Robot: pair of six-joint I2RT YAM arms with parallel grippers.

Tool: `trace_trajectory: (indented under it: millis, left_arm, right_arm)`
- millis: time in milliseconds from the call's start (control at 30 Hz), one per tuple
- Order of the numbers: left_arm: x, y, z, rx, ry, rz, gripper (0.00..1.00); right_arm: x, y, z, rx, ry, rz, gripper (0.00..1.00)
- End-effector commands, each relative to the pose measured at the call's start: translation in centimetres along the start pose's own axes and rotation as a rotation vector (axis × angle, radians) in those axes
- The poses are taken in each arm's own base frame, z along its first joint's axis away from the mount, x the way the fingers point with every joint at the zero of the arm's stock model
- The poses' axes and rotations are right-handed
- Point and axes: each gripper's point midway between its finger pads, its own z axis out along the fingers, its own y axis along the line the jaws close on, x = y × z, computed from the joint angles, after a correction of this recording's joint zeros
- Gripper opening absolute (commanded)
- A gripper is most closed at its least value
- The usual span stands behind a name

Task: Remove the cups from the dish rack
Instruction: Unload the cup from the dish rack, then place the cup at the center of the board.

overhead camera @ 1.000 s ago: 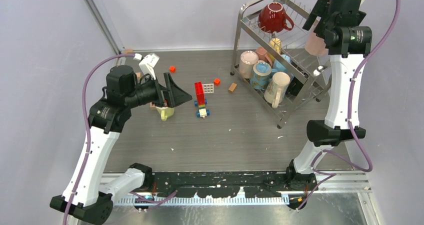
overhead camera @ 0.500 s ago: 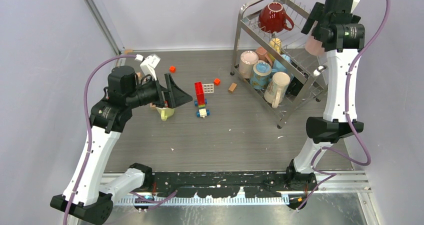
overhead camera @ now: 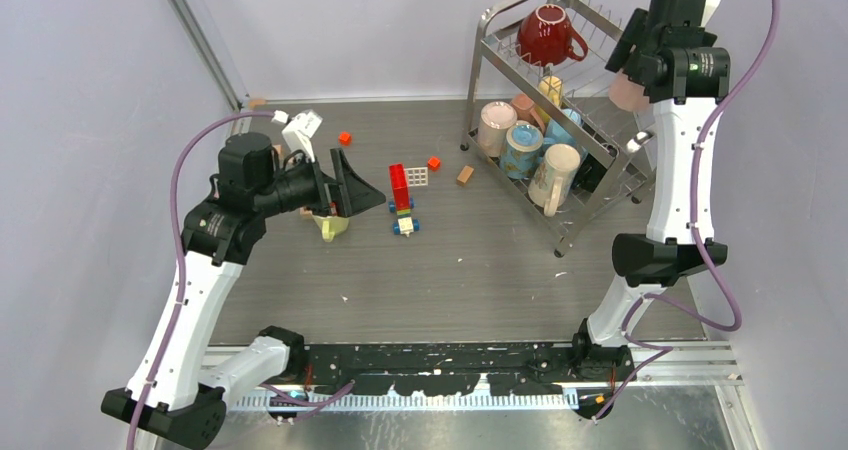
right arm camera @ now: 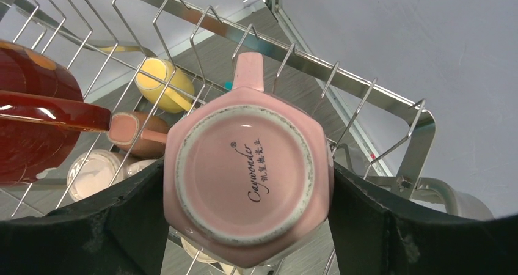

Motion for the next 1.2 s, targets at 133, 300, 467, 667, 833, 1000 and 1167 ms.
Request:
trace_trajectory:
  millis: [133, 300, 467, 667, 833, 1000, 1167]
  left_arm:
    - [-0.9, -1.0, -0.2, 0.042, -0.047, 0.004, 1.0]
    - [-1.2, -1.1, -0.1, 0.045, -0.064, -0.01, 1.0]
    - [-1.4, -1.1, 0.1, 0.05, -0.074, -0.031, 1.0]
    - [-1.8, -1.2, 0.4, 0.059, -0.089, -0.058, 1.0]
    - [-2.2, -1.5, 0.7, 0.082, -0.1, -0.084, 1.0]
    - [-2.9, -1.9, 1.0, 0.103, -0.121, -0.113, 1.0]
    - [-3.5, -2.0, 1.3, 0.117, -0.142, -0.139, 1.0]
  right_arm:
    - [-4.9, 1.1, -5.6, -0.104, -0.182, 0.067, 0.21]
    - [-6.2, 1.4, -7.7, -0.125, -0.249, 0.072, 0.18]
    - [-7.7, 1.2, -9.8, -0.147, -0.32, 0.091, 0.17]
    - [-9.1, 1.0, -12.6, -0.185, -0.393, 0.118, 0.14]
    - [-9.7, 1.7, -15.4, -0.253, -0.433, 0.126, 0.14]
    - [-8.7, 4.2, -17.8, -0.394, -0.418, 0.14, 0.12]
    - [-6.6, 8.2, -20.1, -0.618, -0.341, 0.205, 0.1]
